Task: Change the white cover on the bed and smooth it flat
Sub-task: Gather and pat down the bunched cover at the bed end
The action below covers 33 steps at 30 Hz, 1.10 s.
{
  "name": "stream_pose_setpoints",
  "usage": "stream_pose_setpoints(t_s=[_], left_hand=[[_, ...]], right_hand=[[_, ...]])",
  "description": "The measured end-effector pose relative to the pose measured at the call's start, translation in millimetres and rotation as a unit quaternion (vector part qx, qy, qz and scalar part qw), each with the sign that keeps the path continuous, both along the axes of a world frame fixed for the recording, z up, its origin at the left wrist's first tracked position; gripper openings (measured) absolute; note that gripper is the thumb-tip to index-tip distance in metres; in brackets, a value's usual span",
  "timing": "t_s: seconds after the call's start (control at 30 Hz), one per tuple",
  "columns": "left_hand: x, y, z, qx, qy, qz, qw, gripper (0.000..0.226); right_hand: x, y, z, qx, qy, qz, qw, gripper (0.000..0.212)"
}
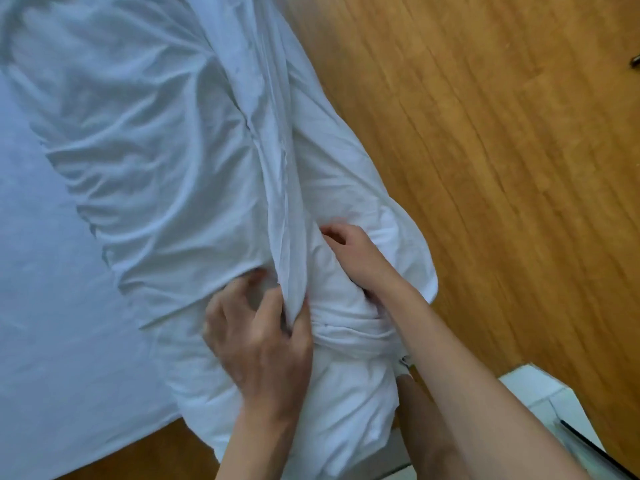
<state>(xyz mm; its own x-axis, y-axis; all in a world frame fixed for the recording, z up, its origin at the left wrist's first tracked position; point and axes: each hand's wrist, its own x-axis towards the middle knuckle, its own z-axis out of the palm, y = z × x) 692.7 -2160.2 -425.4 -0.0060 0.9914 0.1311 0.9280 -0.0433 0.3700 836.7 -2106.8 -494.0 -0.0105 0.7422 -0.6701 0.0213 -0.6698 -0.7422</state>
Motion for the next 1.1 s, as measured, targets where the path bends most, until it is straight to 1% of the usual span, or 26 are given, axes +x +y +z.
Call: stream_pose_setpoints(t_s=[0.03,0.1,0.2,0.23,0.27,0.33,0.43,0.47,0.5,0.57,0.6,0.63,0.67,0.7,0.73,0.77,0.8,0.83,0.87,0.9,0.93,0.97,1.0,1.03,1.07,1.1], left_hand=[[-2.2,-3.3,-2.3,0.021,0.014,0.025,0.999,0.019],[-3.6,-9.2,-6.6,0.03,-0.016,0.078,0.996,0.01],[5.2,-15.0,-0.9,-0.024,-0.151,0.163,0.975,0.012],[7.7,-14.5,3.0,-0.055,-0.182,0.187,0.964,0.013],[7.1,-13.1,6.5,-0.088,-0.191,0.198,0.958,0.014],[-0.2,-7.9,12.6,-0.143,-0.178,0.181,0.957,0.015],[-22.4,0.9,19.1,-0.187,-0.165,0.151,0.956,0.027],[-31.1,3.4,19.8,-0.188,-0.163,0.147,0.957,0.031],[-39.4,4.7,20.9,-0.187,-0.171,0.148,0.956,0.03],[-50.3,7.3,23.2,-0.199,-0.217,0.142,0.945,0.016],[-54.5,7.8,23.7,-0.207,-0.237,0.136,0.939,0.013],[-57.4,7.6,24.0,-0.211,-0.244,0.124,0.938,0.012],[-59.2,6.6,24.2,-0.212,-0.235,0.108,0.942,0.013],[-59.5,5.3,24.4,-0.211,-0.212,0.094,0.949,0.013],[-59.1,2.8,24.1,-0.207,-0.177,0.082,0.959,0.016],[-56.7,1.1,23.0,-0.2,-0.134,0.068,0.968,0.023],[-54.0,-0.1,21.9,-0.194,-0.087,0.054,0.976,0.03],[-51.4,0.1,20.1,-0.187,-0.043,0.042,0.981,0.035],[-48.3,1.3,17.5,-0.169,-0.015,0.031,0.985,0.036],[-45.5,3.4,14.8,-0.138,-0.001,0.012,0.99,0.039],[-43.2,6.0,13.1,-0.099,0.01,-0.03,0.995,0.045],[-41.7,10.1,14.0,-0.06,0.037,-0.099,0.993,0.057],[-40.0,15.2,15.8,-0.025,0.084,-0.195,0.977,0.066],[-36.5,22.5,19.6,-0.003,0.137,-0.305,0.942,0.068],[-33.5,31.6,25.4,-0.004,0.182,-0.418,0.89,0.064],[-31.1,42.4,29.7,-0.023,0.216,-0.519,0.827,0.06]], right_hand=[[-0.1,-1.9,2.9,-0.03,0.026,0.014,0.999,0.025],[1.5,-3.9,7.7,-0.081,0.099,0.038,0.991,0.03],[2.3,0.7,9.7,-0.093,0.146,0.074,0.982,0.041],[0.7,2.7,10.2,-0.091,0.161,0.075,0.98,0.044],[-1.4,4.2,9.5,-0.09,0.175,0.071,0.978,0.047],[-7.4,6.5,8.5,-0.092,0.179,0.056,0.978,0.05],[-19.1,4.6,2.3,-0.016,0.085,0.032,0.996,0.042],[-22.0,3.3,1.2,-0.007,0.09,0.024,0.996,0.038],[-25.0,2.6,2.4,-0.016,0.125,0.023,0.992,0.033],[-29.9,2.0,3.4,-0.054,0.211,0.025,0.976,0.029],[-33.6,1.8,3.5,-0.067,0.214,0.024,0.974,0.029],[-38.0,1.1,1.3,-0.056,0.164,0.022,0.985,0.029],[-41.6,-3.0,-1.1,-0.013,0.07,0.029,0.997,0.03],[-43.4,-11.0,-4.8,0.069,-0.04,0.035,0.996,0.032],[-40.9,-22.7,-11.8,0.183,-0.142,0.039,0.972,0.032],[-33.5,-35.9,-21.9,0.288,-0.236,0.051,0.926,0.03],[-21.1,-47.9,-32.2,0.362,-0.31,0.079,0.876,0.027],[-8.4,-58.8,-41.1,0.412,-0.373,0.116,0.823,0.027],[2.4,-67.5,-53.7,0.434,-0.429,0.152,0.777,0.03],[10.8,-74.2,-60.4,0.427,-0.481,0.176,0.745,0.035],[14.1,-78.0,-66.2,0.399,-0.533,0.182,0.723,0.042],[13.7,-79.9,-69.2,0.364,-0.587,0.178,0.701,0.048],[11.4,-80.0,-70.4,0.328,-0.632,0.164,0.683,0.054],[8.5,-79.3,-69.7,0.297,-0.657,0.146,0.677,0.058],[6.1,-78.7,-68.4,0.275,-0.663,0.13,0.684,0.061],[5.0,-78.6,-66.8,0.26,-0.652,0.123,0.702,0.062]])
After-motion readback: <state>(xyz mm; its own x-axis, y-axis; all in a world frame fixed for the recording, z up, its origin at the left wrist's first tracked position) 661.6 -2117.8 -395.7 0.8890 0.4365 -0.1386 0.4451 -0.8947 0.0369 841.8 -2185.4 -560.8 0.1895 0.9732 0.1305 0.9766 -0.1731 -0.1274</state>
